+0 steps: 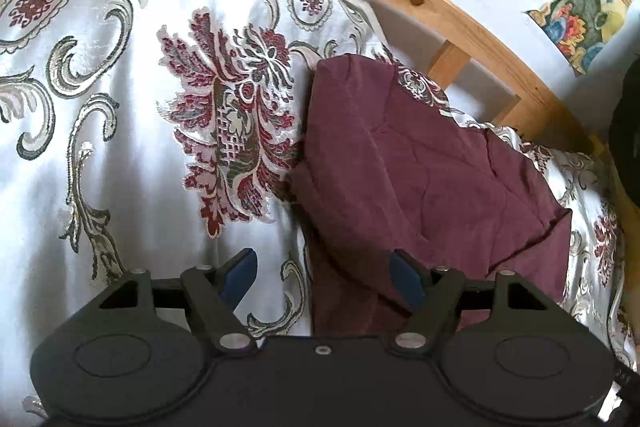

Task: Fold small clothes

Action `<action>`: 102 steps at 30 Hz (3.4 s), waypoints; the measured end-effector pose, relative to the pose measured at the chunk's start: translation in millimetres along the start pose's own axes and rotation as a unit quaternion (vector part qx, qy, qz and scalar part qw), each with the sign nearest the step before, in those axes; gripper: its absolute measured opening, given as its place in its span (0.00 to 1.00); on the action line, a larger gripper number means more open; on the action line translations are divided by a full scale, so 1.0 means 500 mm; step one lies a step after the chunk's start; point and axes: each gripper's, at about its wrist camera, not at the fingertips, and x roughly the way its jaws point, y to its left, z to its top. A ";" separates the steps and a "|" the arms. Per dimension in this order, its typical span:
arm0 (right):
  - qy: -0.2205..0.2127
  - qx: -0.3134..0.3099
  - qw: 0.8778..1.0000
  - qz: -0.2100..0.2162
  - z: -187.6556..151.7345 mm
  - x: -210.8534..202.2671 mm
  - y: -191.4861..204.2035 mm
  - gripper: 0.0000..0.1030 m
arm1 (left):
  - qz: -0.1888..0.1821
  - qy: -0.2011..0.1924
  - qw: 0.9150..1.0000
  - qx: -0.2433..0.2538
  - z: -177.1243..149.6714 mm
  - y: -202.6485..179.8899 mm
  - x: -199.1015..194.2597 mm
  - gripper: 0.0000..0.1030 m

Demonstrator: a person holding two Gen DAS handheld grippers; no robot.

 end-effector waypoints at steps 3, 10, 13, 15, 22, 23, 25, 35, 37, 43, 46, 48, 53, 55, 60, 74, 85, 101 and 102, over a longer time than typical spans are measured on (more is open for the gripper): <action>0.034 -0.022 0.999 -0.024 -0.014 0.022 -0.004 0.23 | -0.008 0.004 1.000 -0.004 -0.001 0.001 0.008 0.71; -0.017 -0.076 0.997 -0.028 -0.003 0.025 0.041 0.64 | -0.039 -0.005 0.998 -0.049 0.022 0.032 0.032 0.47; -0.005 -0.118 0.993 0.007 0.026 0.065 0.096 0.64 | -0.043 -0.015 0.997 -0.056 0.035 0.046 0.053 0.33; 0.006 -0.150 0.988 0.031 0.051 0.104 0.153 0.64 | -0.047 -0.012 0.997 -0.066 0.038 0.057 0.071 0.29; 0.033 -0.235 0.956 0.175 0.162 0.267 0.382 0.64 | -0.112 0.003 0.987 -0.117 0.034 0.097 0.118 0.17; 0.036 -0.247 0.950 0.188 0.176 0.291 0.416 0.64 | -0.117 0.003 0.985 -0.124 0.034 0.102 0.122 0.13; 0.046 -0.259 0.943 0.203 0.194 0.334 0.470 0.64 | -0.122 0.000 0.982 -0.141 0.032 0.112 0.125 0.06; 0.116 -0.226 0.948 0.193 0.208 0.504 0.560 0.03 | -0.099 -0.047 0.978 -0.176 0.010 0.114 0.107 0.02; 0.094 -0.227 0.947 0.208 0.217 0.496 0.562 0.03 | -0.095 -0.078 0.975 -0.185 0.009 0.113 0.089 0.02; 0.037 -0.214 0.951 0.222 0.258 0.489 0.592 0.03 | -0.046 -0.141 0.959 -0.240 -0.001 0.141 0.054 0.01; 0.041 -0.231 0.948 0.216 0.249 0.504 0.617 0.03 | -0.048 -0.139 0.955 -0.256 0.000 0.150 0.057 0.02; 0.046 -0.251 0.945 0.206 0.239 0.511 0.631 0.03 | -0.044 -0.134 0.958 -0.251 0.001 0.148 0.059 0.02; 0.056 -0.262 0.944 0.195 0.239 0.493 0.623 0.20 | -0.027 -0.105 0.960 -0.258 0.010 0.148 0.067 0.16; 0.047 -0.263 0.945 0.186 0.245 0.472 0.604 0.45 | -0.028 -0.103 0.960 -0.257 0.012 0.144 0.064 0.24; 0.044 -0.267 0.947 0.171 0.245 0.394 0.524 0.63 | -0.001 -0.128 0.974 -0.186 0.023 0.103 0.048 0.43; 0.071 -0.176 0.977 0.095 0.049 0.084 0.201 0.78 | 0.040 -0.107 0.993 0.003 0.049 0.071 0.100 0.09; 0.065 -0.075 0.994 -0.040 -0.048 -0.094 0.013 0.87 | 0.040 -0.086 0.994 -0.051 0.057 0.064 0.090 0.39; 0.040 0.029 0.998 -0.038 -0.056 -0.122 -0.048 1.00 | 0.123 -0.143 0.979 0.078 0.071 -0.037 0.025 0.99; 0.040 0.036 0.998 -0.035 -0.056 -0.122 -0.051 1.00 | 0.128 -0.141 0.978 0.083 0.088 -0.040 0.037 0.99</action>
